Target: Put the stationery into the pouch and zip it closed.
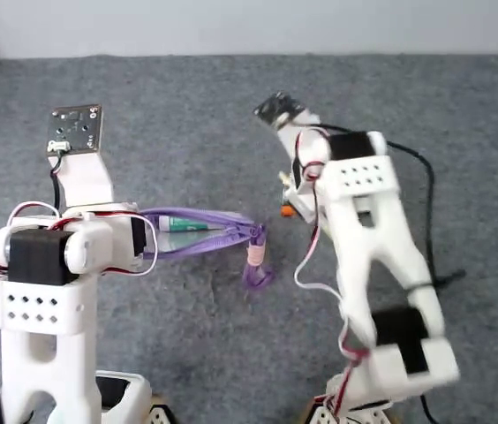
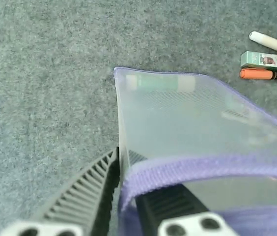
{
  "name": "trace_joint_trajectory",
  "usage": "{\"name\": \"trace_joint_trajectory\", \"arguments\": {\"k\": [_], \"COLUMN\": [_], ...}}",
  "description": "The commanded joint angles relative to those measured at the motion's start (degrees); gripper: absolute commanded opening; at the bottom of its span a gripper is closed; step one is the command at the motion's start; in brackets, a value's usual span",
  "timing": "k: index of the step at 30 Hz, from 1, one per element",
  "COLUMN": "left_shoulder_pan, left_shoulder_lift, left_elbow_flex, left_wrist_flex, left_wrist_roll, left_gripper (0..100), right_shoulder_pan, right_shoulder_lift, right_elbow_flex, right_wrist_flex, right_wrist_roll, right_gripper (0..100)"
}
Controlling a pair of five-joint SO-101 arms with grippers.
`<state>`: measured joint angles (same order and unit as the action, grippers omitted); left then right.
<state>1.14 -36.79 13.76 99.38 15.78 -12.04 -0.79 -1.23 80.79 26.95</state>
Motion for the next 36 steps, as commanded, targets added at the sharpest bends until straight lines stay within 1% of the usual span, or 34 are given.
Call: {"name": "trace_joint_trajectory", "arguments": {"k": [1, 6, 9, 15, 19, 22, 25, 30, 36], "left_shoulder_pan": [2.2, 6.2, 6.6, 6.6, 6.7, 6.7, 6.7, 6.4, 6.4], "left_shoulder_lift": [0.2, 0.2, 0.2, 0.2, 0.2, 0.2, 0.2, 0.2, 0.2], "left_elbow_flex": [-2.5, -2.6, -2.6, -2.6, -2.6, -2.6, -2.6, -2.6, -2.6], "left_wrist_flex": [-0.6, -0.6, -0.6, -0.6, -0.6, -0.6, -0.6, -0.6, -0.6], "left_wrist_roll": [1.1, 1.1, 1.1, 1.1, 1.1, 1.1, 1.1, 1.1, 1.1], "left_gripper": [1, 1, 1, 1, 1, 1, 1, 1, 1], "right_shoulder_pan": [0.2, -2.5, -6.4, -16.4, -19.7, -20.0, -22.6, -27.4, -30.1], "right_shoulder_lift": [-11.6, -24.6, -31.8, -43.2, -47.9, -49.9, -50.1, -47.4, -44.4], "right_elbow_flex": [-0.6, -0.5, -0.4, -0.4, -0.5, -0.6, -0.6, -0.5, 1.2], "right_wrist_flex": [1.4, 1.4, 1.5, 0.7, -2.0, -6.4, -11.7, -20.0, -26.9], "right_wrist_roll": [-6.2, -14.3, -18.9, -24.1, -27.1, -27.7, -27.6, -27.6, -27.6], "right_gripper": [0.8, 0.8, 0.8, 0.8, 0.8, 0.8, 0.8, 0.8, 0.8]}}
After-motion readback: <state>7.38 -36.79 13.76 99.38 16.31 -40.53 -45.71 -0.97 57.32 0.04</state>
